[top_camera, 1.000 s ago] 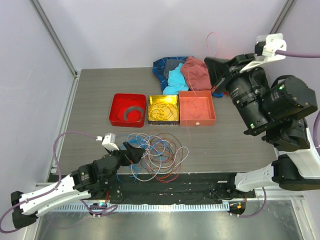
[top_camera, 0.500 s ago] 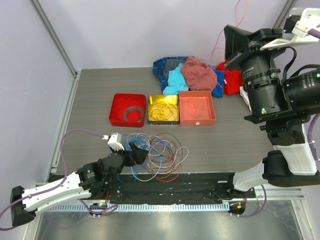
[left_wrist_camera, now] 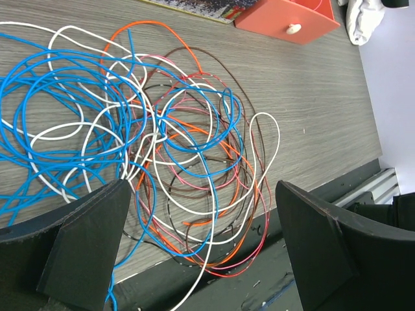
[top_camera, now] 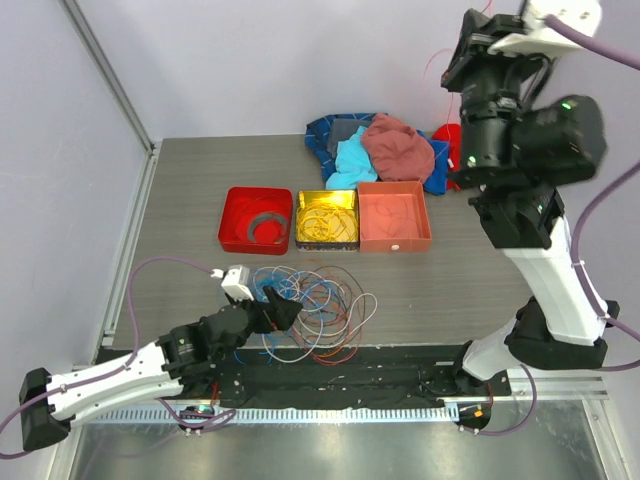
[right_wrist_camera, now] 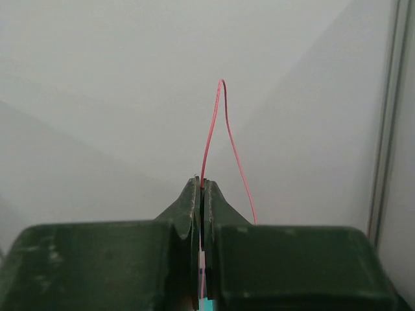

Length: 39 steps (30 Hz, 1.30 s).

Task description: Untangle the cables

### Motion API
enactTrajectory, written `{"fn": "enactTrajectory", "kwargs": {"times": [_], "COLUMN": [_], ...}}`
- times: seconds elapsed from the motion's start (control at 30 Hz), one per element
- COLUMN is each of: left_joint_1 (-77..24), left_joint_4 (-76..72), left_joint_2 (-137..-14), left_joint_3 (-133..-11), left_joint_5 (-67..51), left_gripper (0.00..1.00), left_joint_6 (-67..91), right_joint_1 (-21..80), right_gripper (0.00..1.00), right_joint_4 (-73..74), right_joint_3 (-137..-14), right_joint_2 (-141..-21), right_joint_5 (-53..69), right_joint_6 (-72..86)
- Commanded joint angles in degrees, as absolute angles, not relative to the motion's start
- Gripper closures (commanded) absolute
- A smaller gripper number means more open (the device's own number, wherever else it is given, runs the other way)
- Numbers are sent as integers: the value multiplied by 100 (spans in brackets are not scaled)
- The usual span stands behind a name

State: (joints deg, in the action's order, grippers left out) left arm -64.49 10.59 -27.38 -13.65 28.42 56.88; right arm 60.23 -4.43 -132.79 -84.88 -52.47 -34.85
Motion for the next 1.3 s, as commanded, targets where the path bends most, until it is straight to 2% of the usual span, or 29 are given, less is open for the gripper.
{"fn": "enactTrajectory", "kwargs": {"times": [0.0,0.13,0.27,0.57,0.93,1.03,1.27], "left_joint_1": [-6460,-6460,-6460,-6460,-6460,-6460,-6460], "left_joint_4": [729,791,966,1292,1134,1116,1072], "left_joint_2": [-2804,-2734,-2480,-2101,-2355,-2426,-2470], "left_joint_3": [-1318,-1275,-1204,-1151,-1143,-1186,-1195], "left_joint_5": [2725,2637,2628,2769,2751,2716,2690], "left_gripper": [0,0,0,0,0,0,0], "left_joint_6": [5730,5748,5748,5643,5616,5608,5625], "right_joint_1": [4994,4002,3429,3006,2927,2865,2830], "right_gripper": [99,99,99,99,99,99,99], "right_joint_4": [1255,2134,2267,2162,1275,1204,1731], "right_joint_3": [-12842,-12499,-12086,-11690,-9994,-10221,-12163], "right_joint_2": [-8507,-8692,-8754,-8982,-8385,-8393,-9131], "right_joint_5": [-4853,-4204,-3631,-3305,-3217,-3111,-2997], "right_joint_6": [-1602,-362,368,589,738,712,457]}}
